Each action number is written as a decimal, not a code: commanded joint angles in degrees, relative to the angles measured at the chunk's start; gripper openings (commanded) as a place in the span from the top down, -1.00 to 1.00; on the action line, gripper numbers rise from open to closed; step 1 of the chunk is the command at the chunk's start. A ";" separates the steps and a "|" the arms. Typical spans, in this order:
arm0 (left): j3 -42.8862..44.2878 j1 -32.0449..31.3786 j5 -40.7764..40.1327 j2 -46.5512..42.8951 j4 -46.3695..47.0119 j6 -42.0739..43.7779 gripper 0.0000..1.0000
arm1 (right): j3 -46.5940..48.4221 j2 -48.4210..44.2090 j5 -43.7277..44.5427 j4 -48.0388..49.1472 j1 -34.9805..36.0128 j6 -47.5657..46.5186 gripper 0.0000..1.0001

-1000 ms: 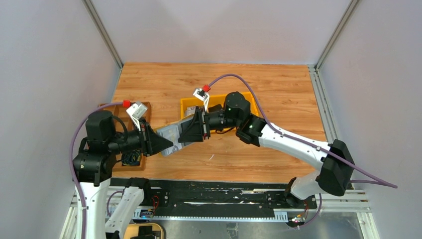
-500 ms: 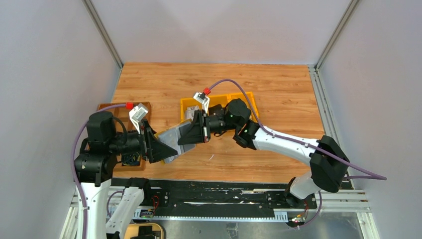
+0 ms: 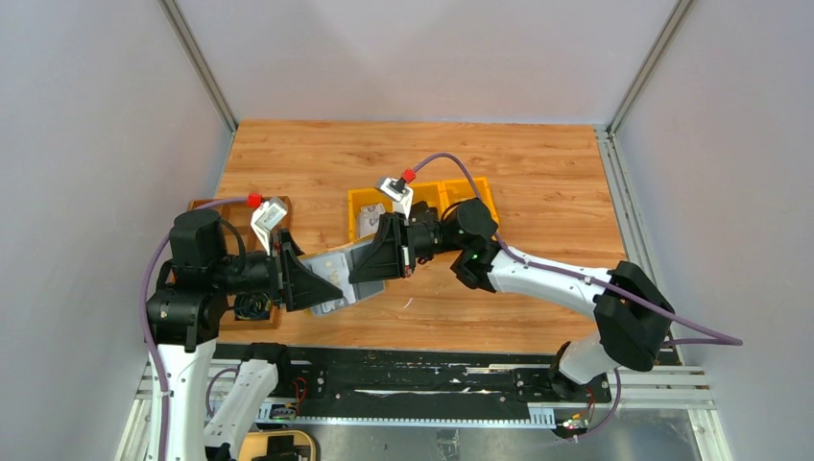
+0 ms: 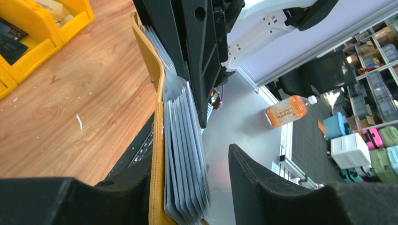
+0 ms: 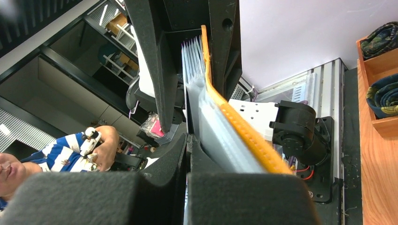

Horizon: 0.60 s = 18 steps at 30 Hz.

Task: Take the credit cards out of the card holder
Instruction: Remove the credit card from the card holder.

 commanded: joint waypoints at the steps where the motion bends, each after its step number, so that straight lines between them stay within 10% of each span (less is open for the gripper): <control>1: 1.76 -0.40 4.39 0.22 -0.10 -1.14 0.06 | -1.15 -3.53 0.10 -0.79 -1.22 -2.59 1.00; 7: 2.66 -0.40 3.09 0.62 -0.06 -1.46 0.63 | -3.53 -5.95 0.76 -1.16 -2.18 -3.19 1.00; 13: 4.26 -0.40 1.09 1.04 -0.12 -1.41 0.69 | -3.63 -6.55 -0.10 -1.68 -2.14 -3.46 1.00; 18: 3.89 -0.40 -2.75 0.42 -0.08 -0.88 0.74 | -1.49 -5.60 -0.60 -1.20 -1.29 -2.71 0.45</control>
